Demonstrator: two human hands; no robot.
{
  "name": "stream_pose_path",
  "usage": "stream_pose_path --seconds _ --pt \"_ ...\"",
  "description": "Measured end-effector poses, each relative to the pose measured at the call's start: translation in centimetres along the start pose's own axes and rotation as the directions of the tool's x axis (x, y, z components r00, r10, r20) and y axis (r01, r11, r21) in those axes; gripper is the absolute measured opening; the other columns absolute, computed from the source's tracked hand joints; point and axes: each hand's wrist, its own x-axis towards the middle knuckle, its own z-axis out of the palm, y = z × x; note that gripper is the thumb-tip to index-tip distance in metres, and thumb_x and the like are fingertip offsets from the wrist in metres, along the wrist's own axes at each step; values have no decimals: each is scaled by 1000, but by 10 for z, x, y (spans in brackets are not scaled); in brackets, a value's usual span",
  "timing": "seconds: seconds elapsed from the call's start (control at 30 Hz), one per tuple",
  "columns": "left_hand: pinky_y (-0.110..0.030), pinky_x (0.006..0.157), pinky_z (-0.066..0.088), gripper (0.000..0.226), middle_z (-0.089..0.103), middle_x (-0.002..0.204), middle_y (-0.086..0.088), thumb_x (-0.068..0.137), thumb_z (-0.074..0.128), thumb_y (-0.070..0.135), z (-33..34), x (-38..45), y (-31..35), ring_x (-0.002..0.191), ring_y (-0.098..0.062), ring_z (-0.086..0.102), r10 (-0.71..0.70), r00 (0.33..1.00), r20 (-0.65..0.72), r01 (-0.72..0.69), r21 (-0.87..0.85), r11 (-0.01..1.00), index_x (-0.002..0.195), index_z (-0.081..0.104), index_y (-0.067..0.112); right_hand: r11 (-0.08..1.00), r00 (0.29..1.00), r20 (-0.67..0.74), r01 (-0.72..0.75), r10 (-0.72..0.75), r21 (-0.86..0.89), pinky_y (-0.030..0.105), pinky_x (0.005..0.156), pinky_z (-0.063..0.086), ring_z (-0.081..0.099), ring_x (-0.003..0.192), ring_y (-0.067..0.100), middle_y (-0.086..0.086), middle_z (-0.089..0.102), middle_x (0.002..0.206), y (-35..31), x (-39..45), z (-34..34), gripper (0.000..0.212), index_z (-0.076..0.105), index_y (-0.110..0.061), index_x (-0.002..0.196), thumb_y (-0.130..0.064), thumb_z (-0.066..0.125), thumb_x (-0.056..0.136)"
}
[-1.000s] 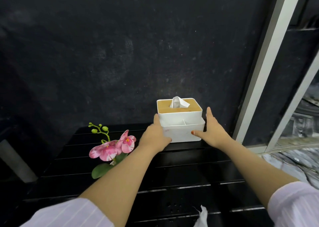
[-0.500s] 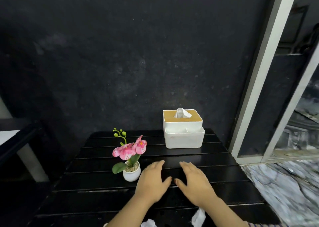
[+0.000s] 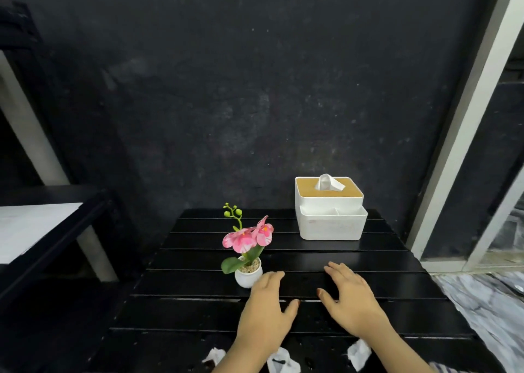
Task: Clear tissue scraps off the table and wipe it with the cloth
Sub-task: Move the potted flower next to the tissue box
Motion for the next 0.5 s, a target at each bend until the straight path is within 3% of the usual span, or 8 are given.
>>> stream_pose_path --seconds 0.3,0.4,0.5 --pt "-22 91 46 50 31 114 12 85 61 33 -15 -19 -8 115 -12 46 -202 940 -275 176 -115 978 127 38 17 1000 1000 10 2 -2 0 32 119 12 12 143 12 -6 23 153 -3 -3 0 58 28 -21 141 -44 42 90" --pt "-31 91 50 56 37 122 7 82 65 30 -16 -12 -12 113 -17 51 -249 915 -317 204 -168 964 128 36 19 1000 1000 11 0 0 -4 31 119 11 12 143 13 -6 23 153 -3 -2 -1 58 26 -21 142 -44 42 90" --pt "-34 100 41 63 42 131 2 82 65 32 -17 -3 -14 122 -17 45 -323 879 -351 278 -174 945 135 33 19 1000 1000 8 -1 1 -1 32 119 11 12 143 13 -6 23 153 -3 -2 0 58 27 -21 141 -44 42 90"
